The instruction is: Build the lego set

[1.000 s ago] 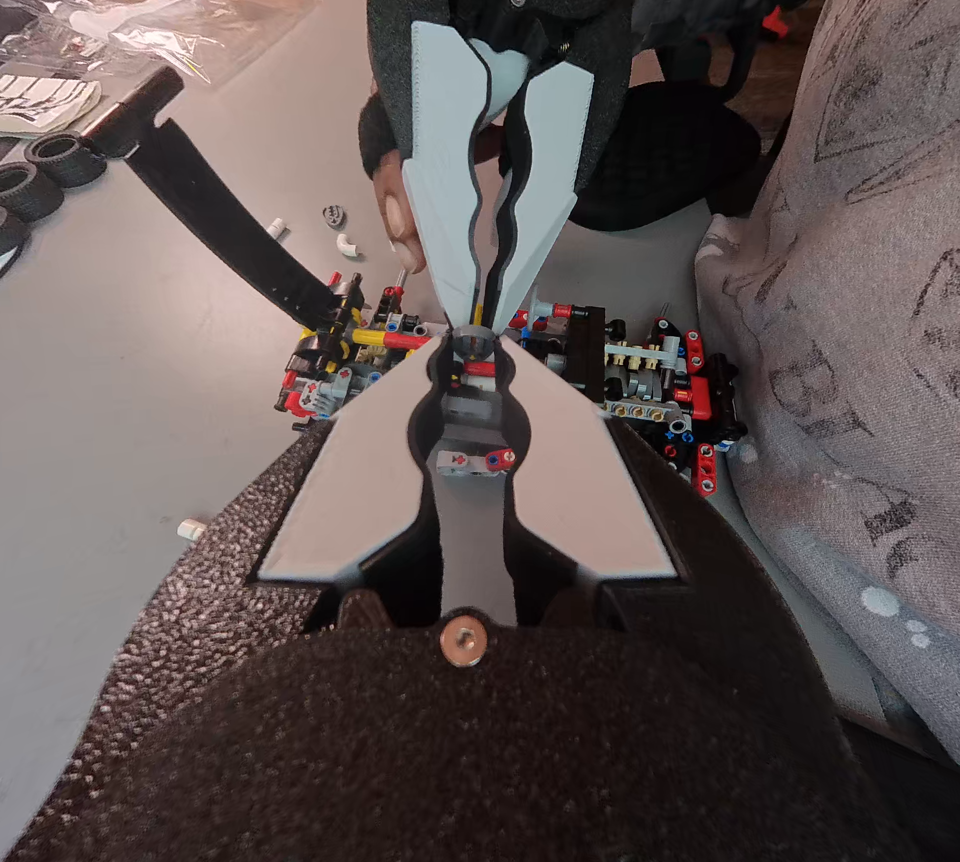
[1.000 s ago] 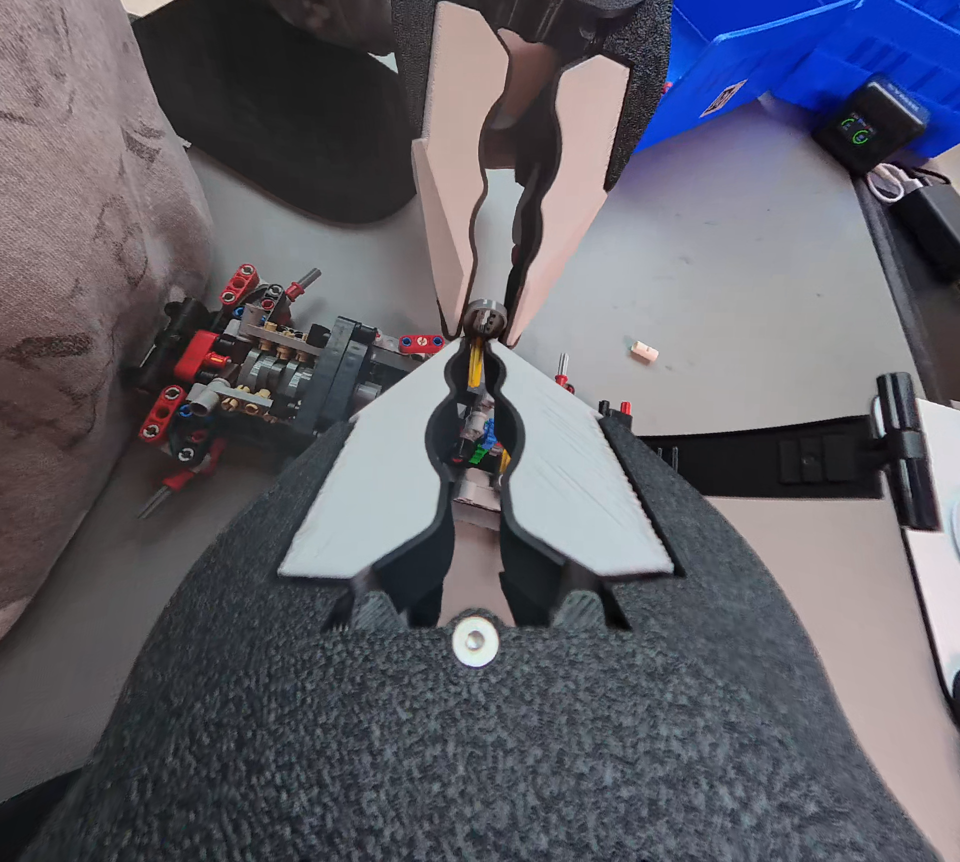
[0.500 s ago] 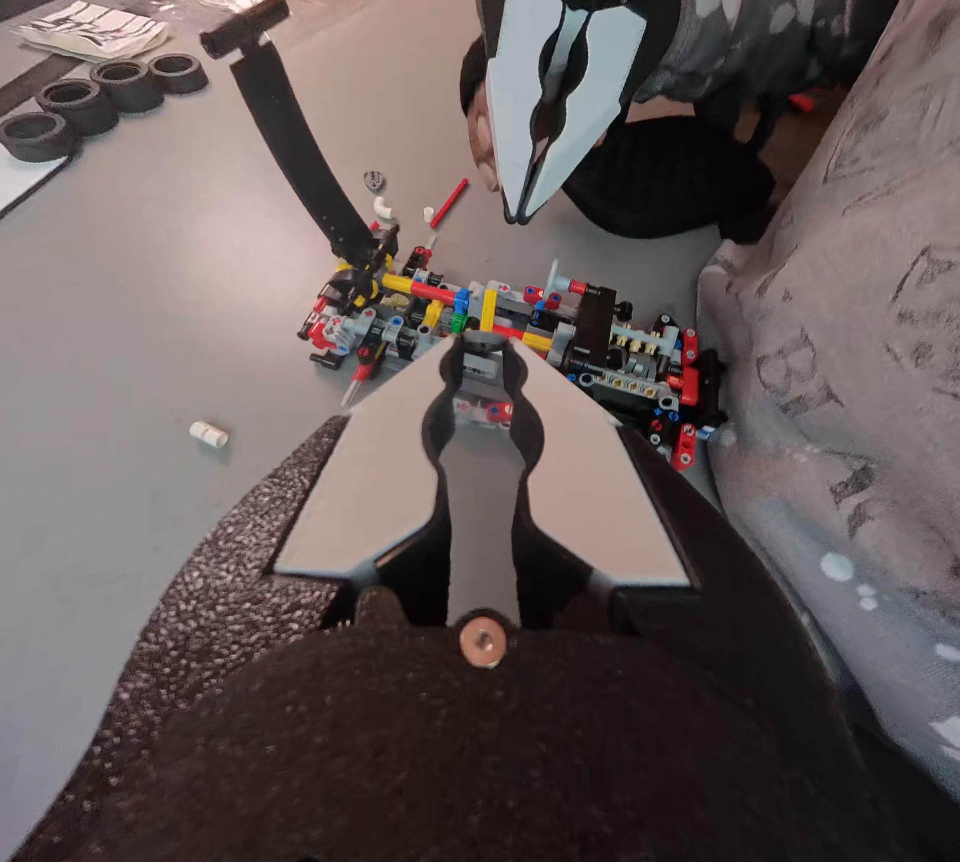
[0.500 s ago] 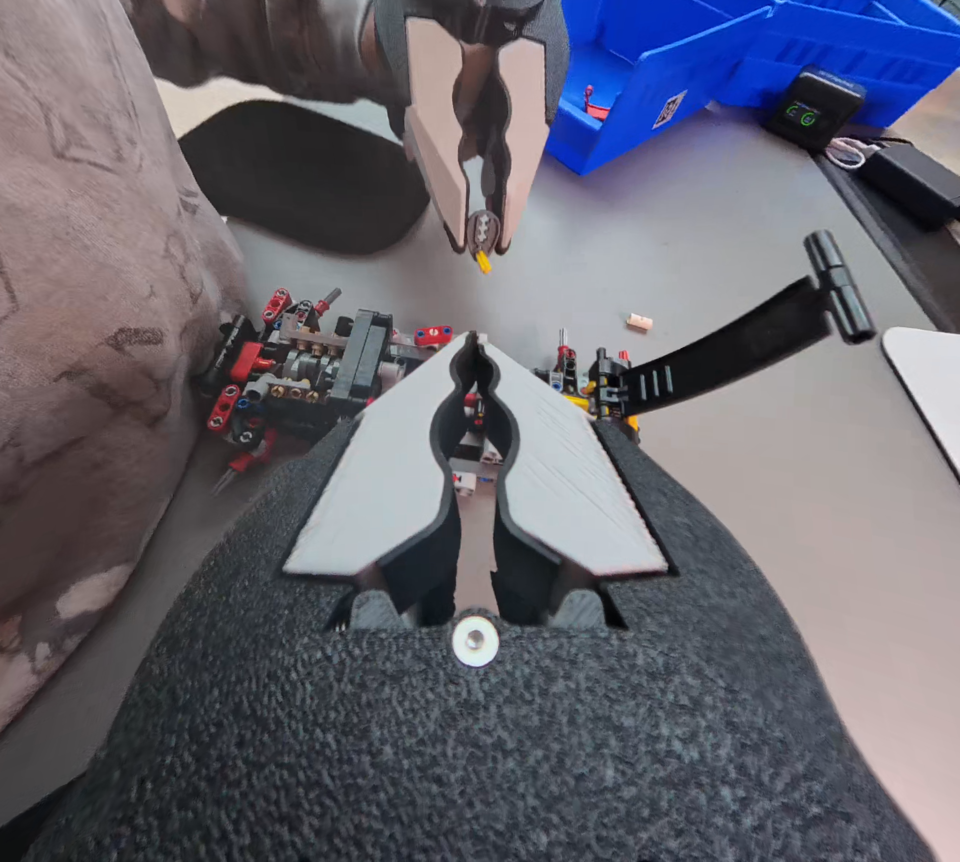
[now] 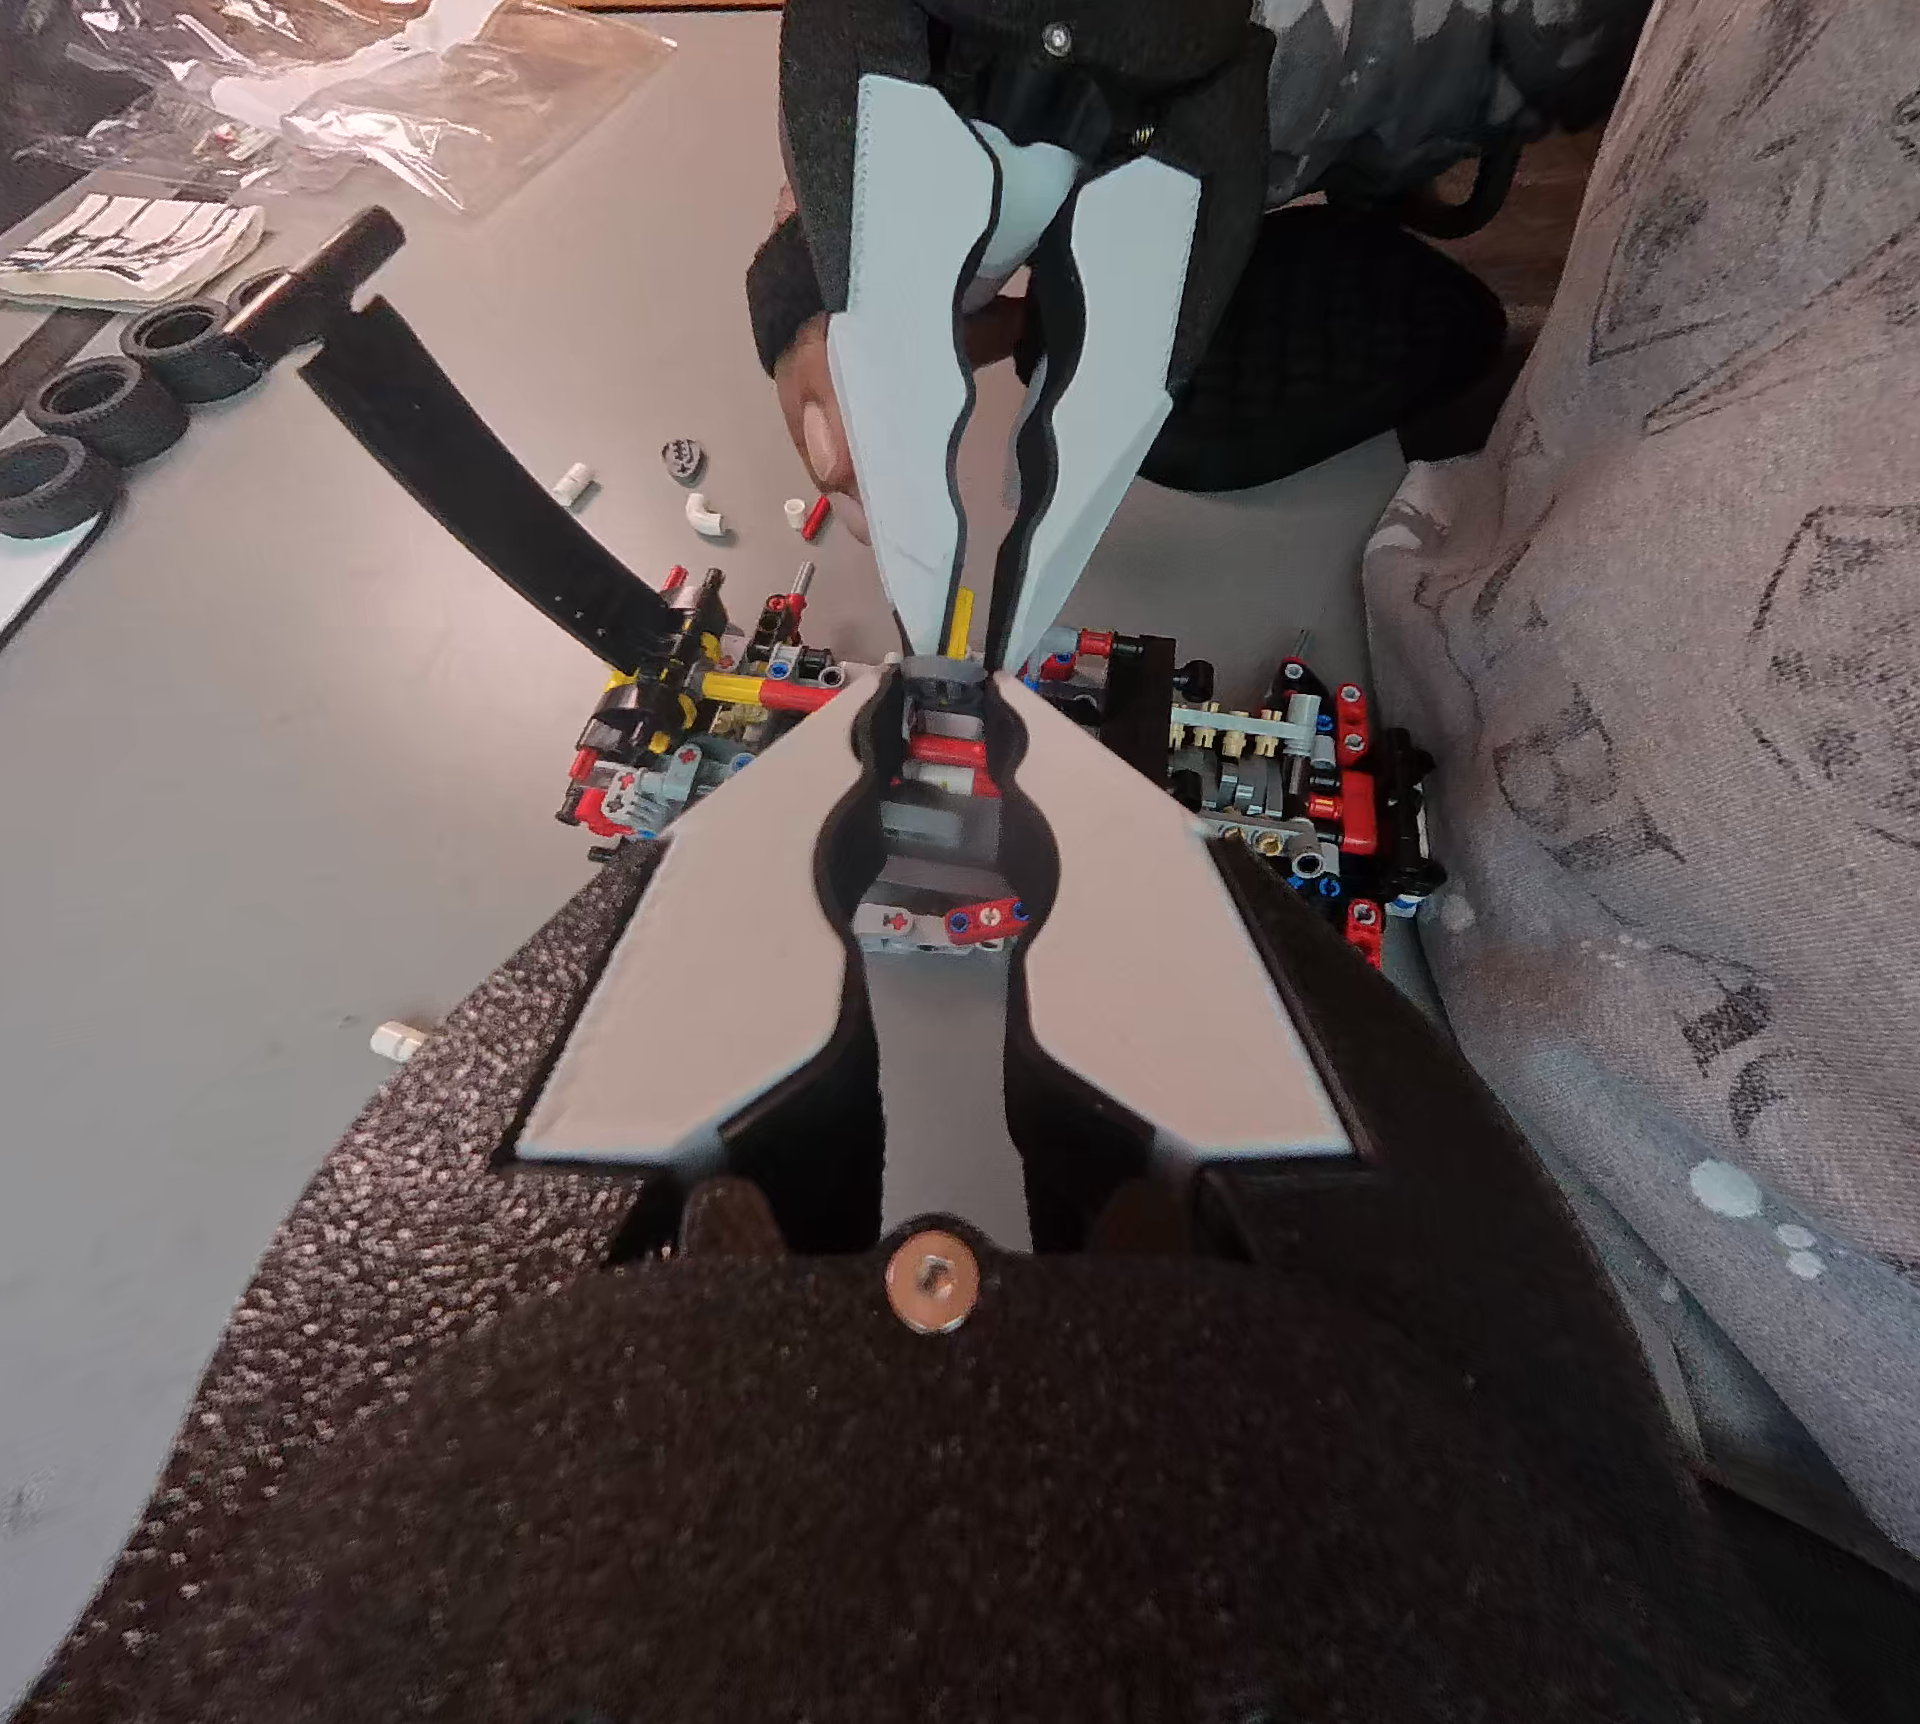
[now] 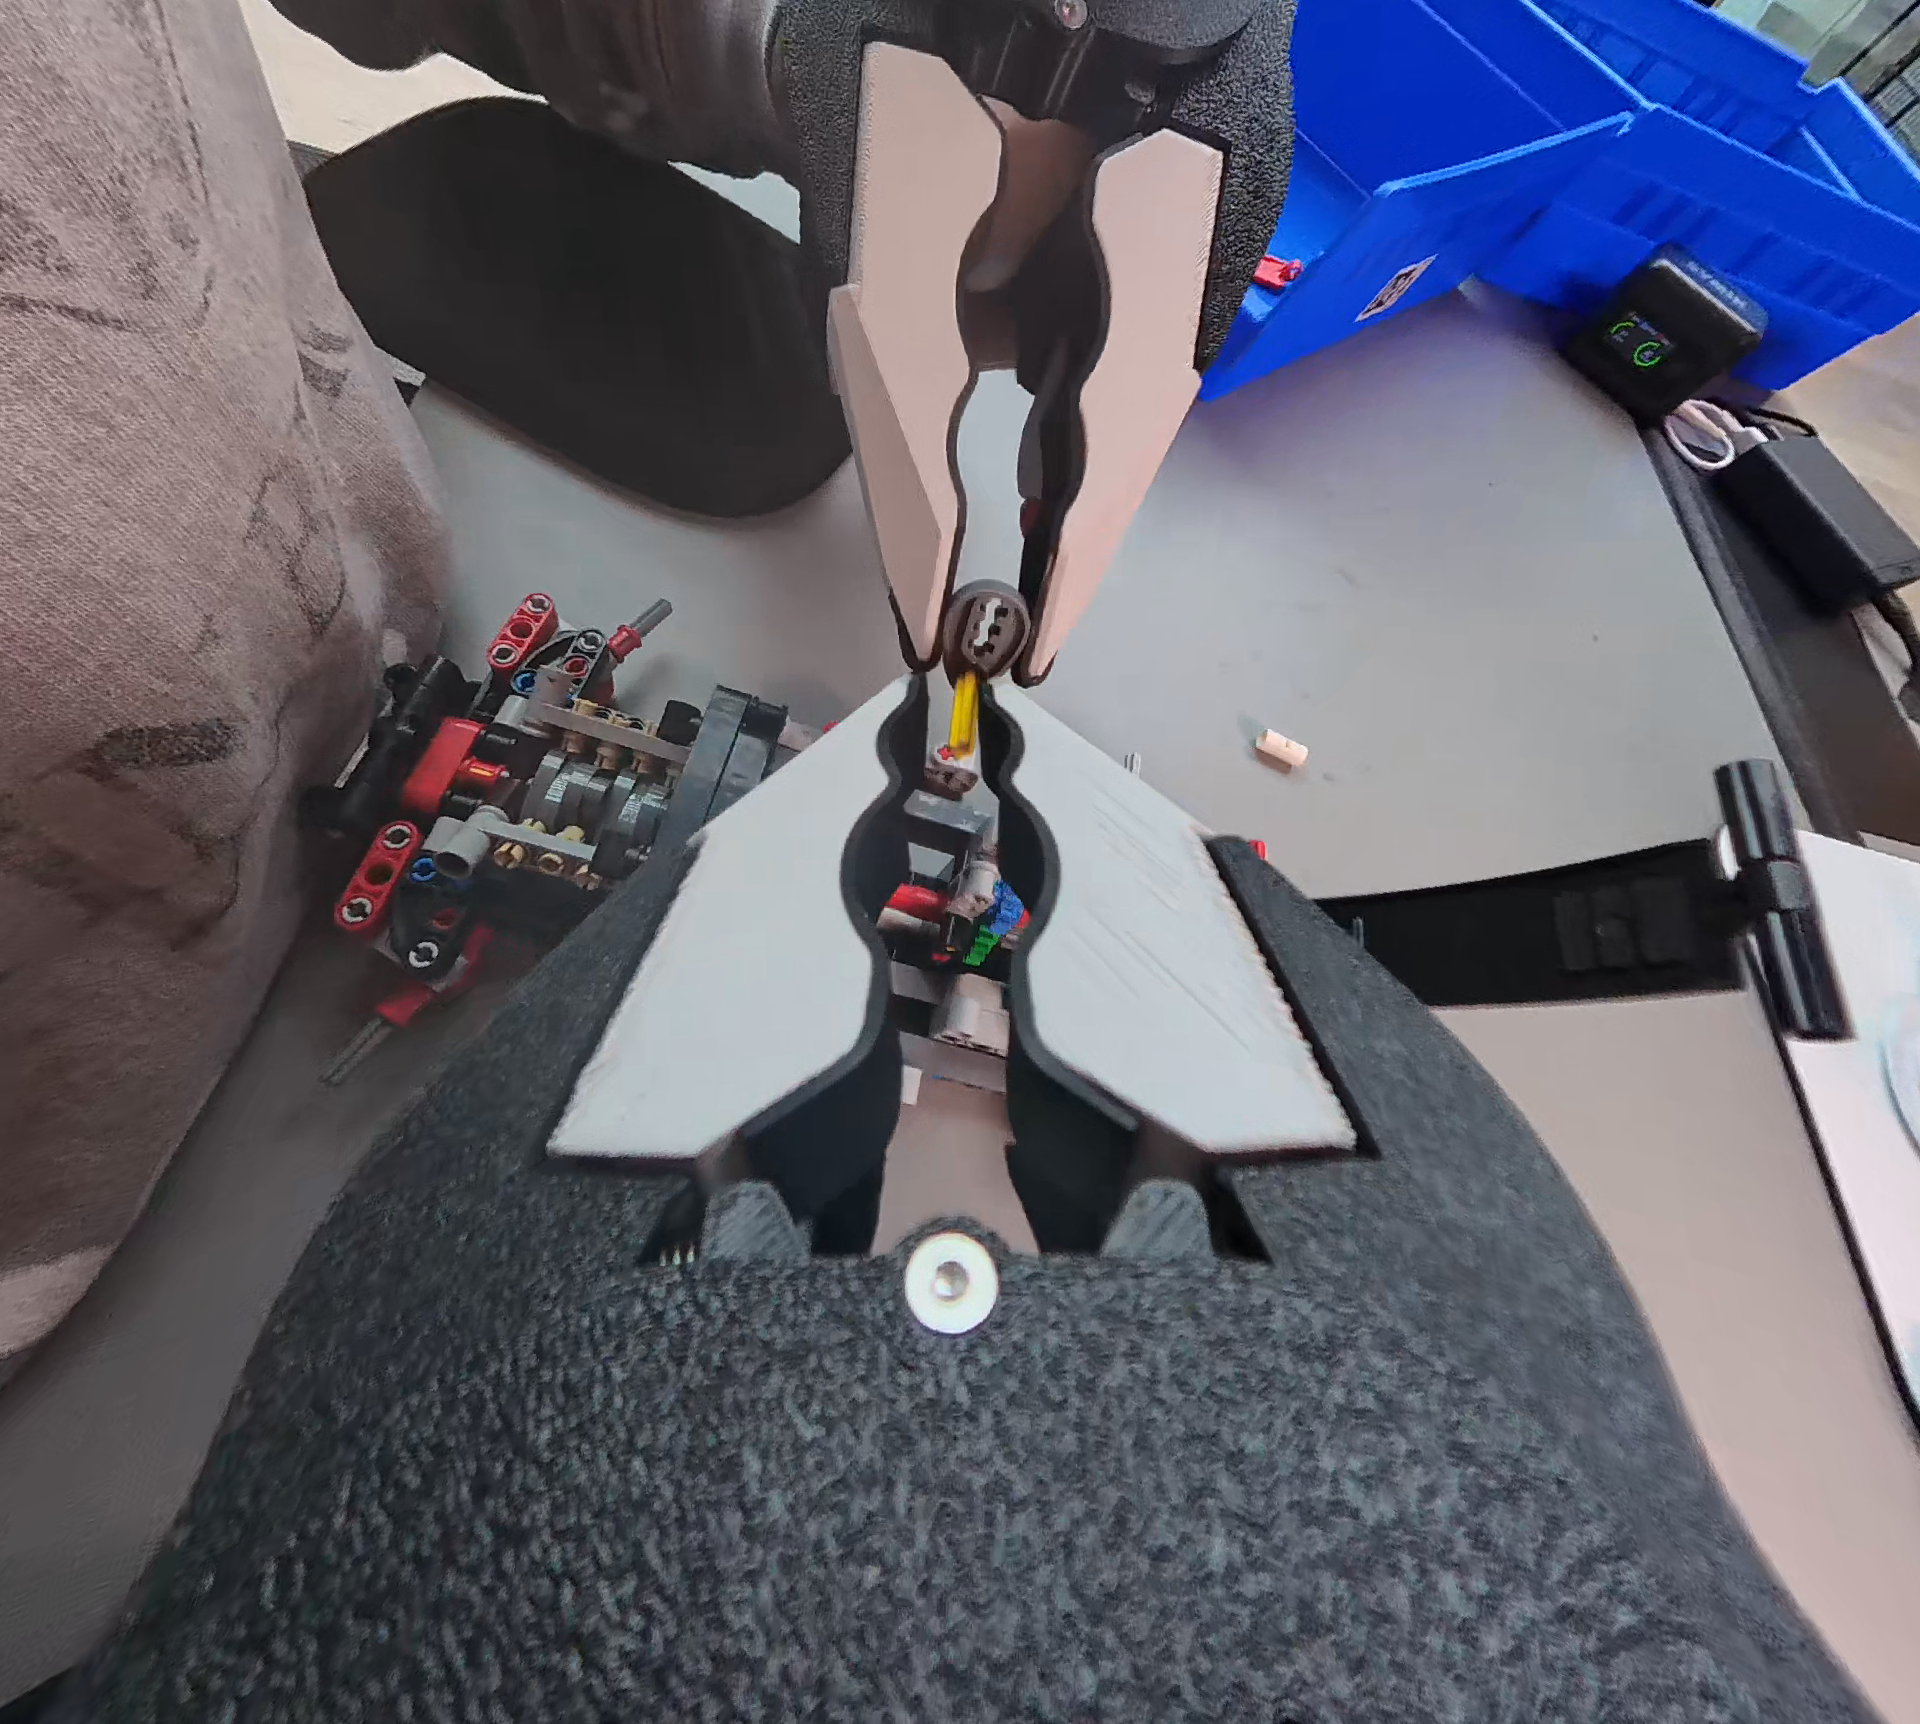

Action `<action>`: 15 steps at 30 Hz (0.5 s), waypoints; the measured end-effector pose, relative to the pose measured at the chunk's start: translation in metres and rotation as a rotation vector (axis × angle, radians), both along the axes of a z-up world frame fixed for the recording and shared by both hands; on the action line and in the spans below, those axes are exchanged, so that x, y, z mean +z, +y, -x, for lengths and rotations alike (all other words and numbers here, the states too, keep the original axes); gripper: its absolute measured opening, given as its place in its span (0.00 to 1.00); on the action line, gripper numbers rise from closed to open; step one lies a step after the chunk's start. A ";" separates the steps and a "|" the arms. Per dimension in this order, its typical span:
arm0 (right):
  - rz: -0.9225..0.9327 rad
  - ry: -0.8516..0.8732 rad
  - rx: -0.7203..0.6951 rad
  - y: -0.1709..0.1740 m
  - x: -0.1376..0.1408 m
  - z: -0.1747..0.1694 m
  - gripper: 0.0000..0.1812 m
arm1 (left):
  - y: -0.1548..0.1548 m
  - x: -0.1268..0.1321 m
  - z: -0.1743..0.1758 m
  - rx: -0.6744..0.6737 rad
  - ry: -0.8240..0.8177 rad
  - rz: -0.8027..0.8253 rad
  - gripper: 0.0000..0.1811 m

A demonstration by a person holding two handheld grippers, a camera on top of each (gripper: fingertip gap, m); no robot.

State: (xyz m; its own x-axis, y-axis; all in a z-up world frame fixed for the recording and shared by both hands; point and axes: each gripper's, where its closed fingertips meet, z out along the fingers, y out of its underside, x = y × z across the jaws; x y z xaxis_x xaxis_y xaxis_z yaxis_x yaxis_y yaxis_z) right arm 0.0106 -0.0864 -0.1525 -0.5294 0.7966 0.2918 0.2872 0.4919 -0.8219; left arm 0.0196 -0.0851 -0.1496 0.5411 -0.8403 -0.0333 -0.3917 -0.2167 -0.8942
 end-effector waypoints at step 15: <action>0.154 0.011 0.037 -0.009 0.003 -0.007 0.02 | -0.007 -0.003 -0.012 -0.053 0.012 0.035 0.09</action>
State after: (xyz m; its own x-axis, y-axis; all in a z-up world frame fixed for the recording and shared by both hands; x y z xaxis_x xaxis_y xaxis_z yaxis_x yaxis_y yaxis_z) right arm 0.0174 -0.0950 -0.1498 -0.5566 0.8124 0.1737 0.2622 0.3702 -0.8912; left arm 0.0318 -0.0920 -0.1527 0.4952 -0.8687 -0.0099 -0.4139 -0.2260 -0.8818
